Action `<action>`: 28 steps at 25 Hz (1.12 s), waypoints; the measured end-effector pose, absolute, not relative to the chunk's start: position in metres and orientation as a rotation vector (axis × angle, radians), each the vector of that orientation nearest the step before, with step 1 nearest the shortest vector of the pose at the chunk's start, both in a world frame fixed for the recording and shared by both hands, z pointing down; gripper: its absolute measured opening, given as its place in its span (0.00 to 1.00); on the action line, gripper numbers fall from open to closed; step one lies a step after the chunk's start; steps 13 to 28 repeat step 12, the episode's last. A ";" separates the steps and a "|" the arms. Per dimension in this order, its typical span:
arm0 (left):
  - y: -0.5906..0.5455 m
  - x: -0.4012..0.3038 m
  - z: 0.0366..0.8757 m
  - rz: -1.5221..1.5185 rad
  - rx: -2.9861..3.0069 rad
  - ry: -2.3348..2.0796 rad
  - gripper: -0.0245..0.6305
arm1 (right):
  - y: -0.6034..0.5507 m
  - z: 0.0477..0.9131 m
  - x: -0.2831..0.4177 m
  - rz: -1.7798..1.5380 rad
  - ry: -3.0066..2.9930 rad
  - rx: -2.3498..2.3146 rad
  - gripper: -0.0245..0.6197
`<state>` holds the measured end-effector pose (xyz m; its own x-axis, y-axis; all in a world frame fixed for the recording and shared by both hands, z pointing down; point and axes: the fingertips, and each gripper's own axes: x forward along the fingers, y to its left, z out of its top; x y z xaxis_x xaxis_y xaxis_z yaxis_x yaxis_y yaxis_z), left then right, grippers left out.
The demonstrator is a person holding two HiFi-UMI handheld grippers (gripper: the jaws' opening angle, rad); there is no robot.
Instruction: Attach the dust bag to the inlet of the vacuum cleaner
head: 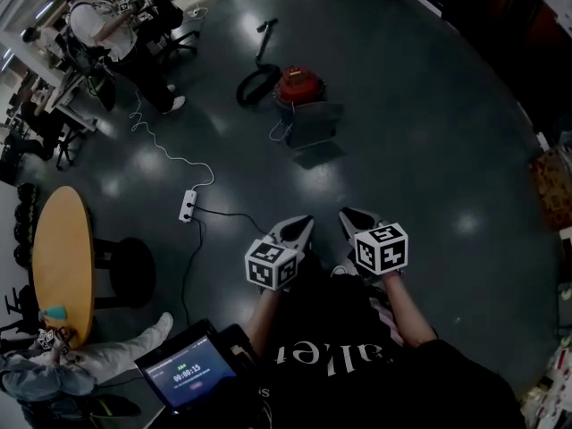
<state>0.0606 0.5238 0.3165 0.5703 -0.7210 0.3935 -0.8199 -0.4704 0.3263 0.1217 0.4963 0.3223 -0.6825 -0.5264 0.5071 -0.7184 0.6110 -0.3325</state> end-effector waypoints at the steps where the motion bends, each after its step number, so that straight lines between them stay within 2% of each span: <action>1: 0.525 0.061 0.317 0.278 2.324 -1.235 0.04 | 0.496 0.322 0.122 0.741 -2.480 0.997 0.10; 28: 0.513 0.080 0.309 0.308 2.384 -1.207 0.04 | 0.487 0.319 0.137 0.734 -2.493 1.022 0.10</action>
